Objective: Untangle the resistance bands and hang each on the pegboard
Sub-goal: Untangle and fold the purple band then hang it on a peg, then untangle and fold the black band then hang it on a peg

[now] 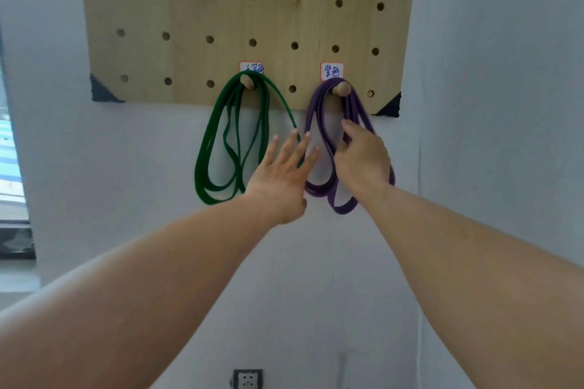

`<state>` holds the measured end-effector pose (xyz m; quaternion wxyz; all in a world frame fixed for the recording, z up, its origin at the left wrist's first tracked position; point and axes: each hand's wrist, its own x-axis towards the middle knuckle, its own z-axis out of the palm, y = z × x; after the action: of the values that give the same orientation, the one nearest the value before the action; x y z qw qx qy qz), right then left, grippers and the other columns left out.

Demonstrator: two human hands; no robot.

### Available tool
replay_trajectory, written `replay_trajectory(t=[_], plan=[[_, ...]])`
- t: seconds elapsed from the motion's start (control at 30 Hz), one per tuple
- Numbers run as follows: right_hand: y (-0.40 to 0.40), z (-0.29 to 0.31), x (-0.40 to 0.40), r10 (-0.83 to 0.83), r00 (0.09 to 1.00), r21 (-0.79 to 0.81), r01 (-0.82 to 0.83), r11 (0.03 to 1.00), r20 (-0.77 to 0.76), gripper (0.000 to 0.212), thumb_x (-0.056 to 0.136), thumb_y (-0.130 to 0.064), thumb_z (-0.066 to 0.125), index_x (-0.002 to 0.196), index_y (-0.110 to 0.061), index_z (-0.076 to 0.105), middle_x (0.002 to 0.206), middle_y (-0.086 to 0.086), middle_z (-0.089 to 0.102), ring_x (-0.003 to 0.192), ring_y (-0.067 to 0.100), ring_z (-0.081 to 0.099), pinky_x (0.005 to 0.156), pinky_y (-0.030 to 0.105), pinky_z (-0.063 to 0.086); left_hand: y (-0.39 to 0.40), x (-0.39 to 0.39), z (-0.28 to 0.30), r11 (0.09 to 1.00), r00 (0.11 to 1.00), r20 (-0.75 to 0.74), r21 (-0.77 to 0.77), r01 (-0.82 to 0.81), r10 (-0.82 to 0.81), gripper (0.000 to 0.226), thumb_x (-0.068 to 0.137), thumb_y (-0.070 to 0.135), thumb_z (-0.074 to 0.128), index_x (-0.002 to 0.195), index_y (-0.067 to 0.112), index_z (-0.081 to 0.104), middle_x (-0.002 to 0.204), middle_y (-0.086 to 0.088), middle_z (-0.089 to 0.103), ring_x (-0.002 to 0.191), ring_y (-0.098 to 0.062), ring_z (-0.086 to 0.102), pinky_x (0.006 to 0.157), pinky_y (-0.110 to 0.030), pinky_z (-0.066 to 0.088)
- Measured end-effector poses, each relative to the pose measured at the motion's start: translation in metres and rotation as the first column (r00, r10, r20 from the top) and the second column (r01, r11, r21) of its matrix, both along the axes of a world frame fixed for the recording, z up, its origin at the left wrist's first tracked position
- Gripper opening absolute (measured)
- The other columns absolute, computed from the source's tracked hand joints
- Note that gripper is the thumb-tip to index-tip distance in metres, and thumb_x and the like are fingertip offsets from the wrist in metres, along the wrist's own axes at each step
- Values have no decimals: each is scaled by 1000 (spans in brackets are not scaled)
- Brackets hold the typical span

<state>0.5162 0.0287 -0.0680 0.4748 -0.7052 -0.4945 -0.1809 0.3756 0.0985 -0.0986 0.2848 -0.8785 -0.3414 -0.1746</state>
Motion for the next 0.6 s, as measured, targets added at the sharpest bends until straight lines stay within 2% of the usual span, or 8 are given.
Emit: replay_trajectory(t=[0.13,0.2,0.3,0.5,0.6], plan=[[-3,-60,-31,110,993,-1,-110,994,35,38,100,-11,52,136,-10,64,135,8,68,125,26,63,103,40,52,-7,-42,-50,982,997,77,-187,22,-8,98,95,47,56,162,21,-10,169,-5,-22,154,-26,-26,126,-49,-7],[-4,-86,-55,170,985,-71,-168,983,28,40,100,-17,55,139,-16,64,139,1,67,128,22,62,106,38,51,-11,-68,-75,959,995,96,-284,-11,40,97,95,48,57,163,21,-8,169,-4,-21,155,-26,-23,127,-47,-7],[-9,-118,-95,246,967,-197,-255,947,-71,45,101,-31,57,146,-29,58,143,-5,64,129,16,62,109,37,50,-20,-118,-105,916,985,145,-400,-28,93,94,96,46,58,163,20,-3,170,-5,-16,155,-25,-21,127,-45,-8],[-25,-176,-185,385,916,-441,-394,806,-114,51,99,-42,60,149,-33,54,146,-3,62,133,17,58,112,38,46,-51,-226,-161,838,956,207,-542,-64,207,84,98,45,59,163,20,12,172,-2,-1,158,-20,-9,128,-40,0],[-28,-212,-234,463,879,-556,-442,704,-113,55,97,-43,63,150,-33,52,147,-1,61,135,20,56,112,40,46,-71,-277,-201,762,950,154,-638,-113,270,81,98,47,59,162,21,18,171,-2,9,158,-19,0,127,-38,8]])
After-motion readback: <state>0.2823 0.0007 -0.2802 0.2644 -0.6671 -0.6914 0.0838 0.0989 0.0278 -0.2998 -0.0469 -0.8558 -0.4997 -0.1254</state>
